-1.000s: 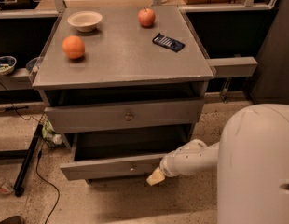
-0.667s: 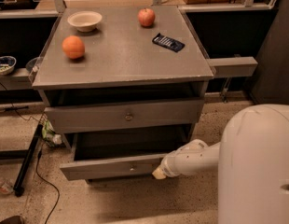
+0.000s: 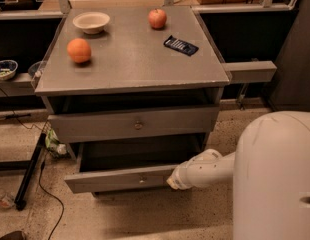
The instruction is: Close middle drawer
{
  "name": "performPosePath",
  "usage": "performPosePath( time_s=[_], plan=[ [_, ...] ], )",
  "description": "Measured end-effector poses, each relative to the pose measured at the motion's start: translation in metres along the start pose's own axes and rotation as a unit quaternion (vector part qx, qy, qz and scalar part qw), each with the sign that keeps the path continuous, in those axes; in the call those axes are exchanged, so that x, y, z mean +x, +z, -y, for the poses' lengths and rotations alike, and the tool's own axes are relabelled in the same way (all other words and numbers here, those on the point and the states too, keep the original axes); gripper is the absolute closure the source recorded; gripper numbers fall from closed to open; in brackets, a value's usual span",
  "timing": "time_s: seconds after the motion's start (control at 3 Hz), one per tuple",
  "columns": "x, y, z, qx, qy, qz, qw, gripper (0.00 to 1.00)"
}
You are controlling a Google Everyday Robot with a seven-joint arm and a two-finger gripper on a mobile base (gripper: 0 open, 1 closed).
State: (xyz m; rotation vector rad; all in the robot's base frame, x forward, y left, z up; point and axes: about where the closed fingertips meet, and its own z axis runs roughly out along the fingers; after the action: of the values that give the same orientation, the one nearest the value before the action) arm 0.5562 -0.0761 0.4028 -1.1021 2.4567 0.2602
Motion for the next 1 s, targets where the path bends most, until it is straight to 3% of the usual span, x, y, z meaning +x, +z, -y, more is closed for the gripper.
performPosePath(
  time_s=[0.33, 1.0],
  plan=[
    [-0.0097, -0.0053, 0.0195, 0.023, -0.007, -0.003, 0.9997, 1.0],
    [-0.0103, -0.0088, 0.0203, 0.027, -0.01, -0.001, 0.9996, 1.0]
  ],
)
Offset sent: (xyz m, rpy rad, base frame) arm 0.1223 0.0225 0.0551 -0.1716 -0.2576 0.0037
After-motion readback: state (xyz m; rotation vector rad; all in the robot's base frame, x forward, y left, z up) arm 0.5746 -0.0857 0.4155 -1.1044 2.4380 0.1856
